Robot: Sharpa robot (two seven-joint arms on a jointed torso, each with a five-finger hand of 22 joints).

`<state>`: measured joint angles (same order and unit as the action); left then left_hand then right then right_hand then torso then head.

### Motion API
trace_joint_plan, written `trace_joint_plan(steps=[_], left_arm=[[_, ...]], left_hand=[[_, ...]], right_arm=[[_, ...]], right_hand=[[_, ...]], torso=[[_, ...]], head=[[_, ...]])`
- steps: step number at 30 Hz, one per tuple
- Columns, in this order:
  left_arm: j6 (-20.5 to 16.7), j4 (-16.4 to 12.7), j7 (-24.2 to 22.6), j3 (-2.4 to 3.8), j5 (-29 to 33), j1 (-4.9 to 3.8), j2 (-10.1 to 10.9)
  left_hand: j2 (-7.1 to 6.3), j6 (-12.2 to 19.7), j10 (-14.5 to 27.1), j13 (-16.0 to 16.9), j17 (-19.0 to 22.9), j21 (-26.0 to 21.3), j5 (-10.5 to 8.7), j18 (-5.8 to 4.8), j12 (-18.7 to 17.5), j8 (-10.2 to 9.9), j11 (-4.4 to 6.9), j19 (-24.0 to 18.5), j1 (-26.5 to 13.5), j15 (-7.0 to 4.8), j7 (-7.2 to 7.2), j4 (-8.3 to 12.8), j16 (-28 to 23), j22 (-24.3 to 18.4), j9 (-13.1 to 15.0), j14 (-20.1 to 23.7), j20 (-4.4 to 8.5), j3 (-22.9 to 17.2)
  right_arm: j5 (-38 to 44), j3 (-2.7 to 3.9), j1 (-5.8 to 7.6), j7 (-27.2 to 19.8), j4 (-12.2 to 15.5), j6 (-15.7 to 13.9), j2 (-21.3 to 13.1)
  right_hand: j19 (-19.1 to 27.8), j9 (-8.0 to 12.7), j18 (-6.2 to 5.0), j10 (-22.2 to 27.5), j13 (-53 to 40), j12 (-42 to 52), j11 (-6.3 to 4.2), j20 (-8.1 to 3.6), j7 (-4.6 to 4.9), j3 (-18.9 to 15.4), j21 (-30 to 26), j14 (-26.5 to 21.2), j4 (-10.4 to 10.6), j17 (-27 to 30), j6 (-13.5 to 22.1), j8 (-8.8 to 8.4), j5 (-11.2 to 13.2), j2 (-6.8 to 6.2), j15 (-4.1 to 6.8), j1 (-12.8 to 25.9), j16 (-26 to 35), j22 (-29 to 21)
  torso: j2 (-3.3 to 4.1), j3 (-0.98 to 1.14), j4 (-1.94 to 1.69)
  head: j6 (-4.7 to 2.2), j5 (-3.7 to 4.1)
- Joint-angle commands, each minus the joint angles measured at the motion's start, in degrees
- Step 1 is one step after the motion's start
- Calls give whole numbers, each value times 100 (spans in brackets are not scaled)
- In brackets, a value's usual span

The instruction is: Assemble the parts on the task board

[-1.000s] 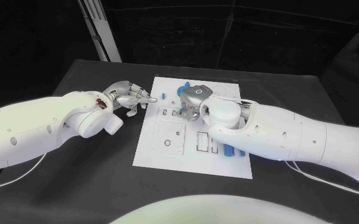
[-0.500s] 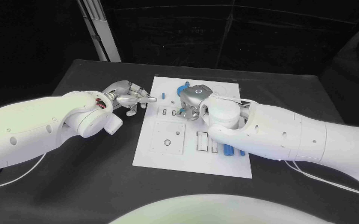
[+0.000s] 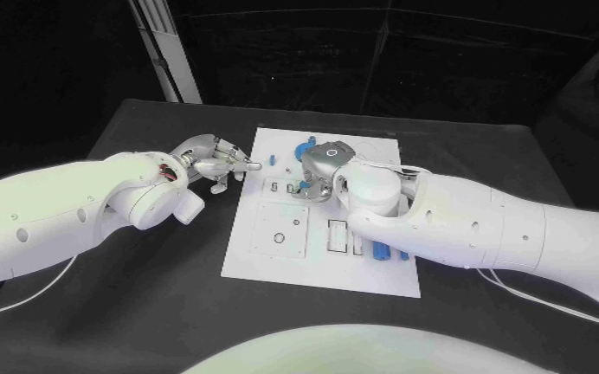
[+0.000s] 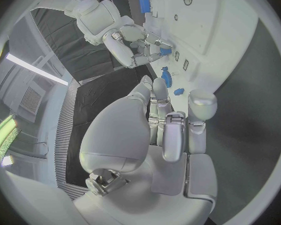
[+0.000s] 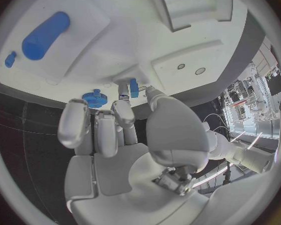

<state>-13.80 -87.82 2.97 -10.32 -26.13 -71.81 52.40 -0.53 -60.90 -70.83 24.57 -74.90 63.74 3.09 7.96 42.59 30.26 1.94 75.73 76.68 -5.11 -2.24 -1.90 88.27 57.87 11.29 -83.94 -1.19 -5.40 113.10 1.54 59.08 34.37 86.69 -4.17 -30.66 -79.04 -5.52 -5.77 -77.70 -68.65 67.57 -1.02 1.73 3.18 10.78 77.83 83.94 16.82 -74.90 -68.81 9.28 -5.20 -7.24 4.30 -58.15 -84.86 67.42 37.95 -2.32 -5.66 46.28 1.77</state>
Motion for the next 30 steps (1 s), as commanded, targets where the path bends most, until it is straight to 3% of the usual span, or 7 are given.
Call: trace_joint_plan(steps=[1,13,30], left_arm=[[8,4,-57,4,22,-10,-5],[19,27,-51,4,22,-9,-14],[31,58,-50,3,22,-9,-34]], left_hand=[[-6,22,45,-8,-1097,-17,19,-67,-21,22,4,-27,-1,-22,29,2,-30,1,-6,-512,13,-46],[-6,22,45,-10,-1103,-14,19,-68,-23,22,6,-25,7,-22,31,8,-27,7,-7,-513,12,-63],[-7,23,45,-13,-1099,-11,19,-69,-26,21,8,-24,18,-22,32,18,-29,12,-10,-512,12,-84]], right_arm=[[100,-6,0,47,34,47,-23],[70,-6,-1,25,250,-57,-194],[24,-7,-2,-9,310,-96,-235]], right_hand=[[-17,7,103,17,3,-34,35,32,29,-101,-33,457,1,-826,2,-3,-4,0,4,81,40,-6],[-14,8,101,25,11,-53,36,33,30,-416,-44,457,-9,-823,12,0,-31,-13,3,82,43,-15],[-7,10,99,35,20,-69,37,35,31,-504,-55,454,-13,-813,21,1,-37,9,2,-82,52,-26]], torso=[[-3,3,2],[-3,4,8],[1,0,2]], head=[[3,-9],[7,-8],[12,0]])
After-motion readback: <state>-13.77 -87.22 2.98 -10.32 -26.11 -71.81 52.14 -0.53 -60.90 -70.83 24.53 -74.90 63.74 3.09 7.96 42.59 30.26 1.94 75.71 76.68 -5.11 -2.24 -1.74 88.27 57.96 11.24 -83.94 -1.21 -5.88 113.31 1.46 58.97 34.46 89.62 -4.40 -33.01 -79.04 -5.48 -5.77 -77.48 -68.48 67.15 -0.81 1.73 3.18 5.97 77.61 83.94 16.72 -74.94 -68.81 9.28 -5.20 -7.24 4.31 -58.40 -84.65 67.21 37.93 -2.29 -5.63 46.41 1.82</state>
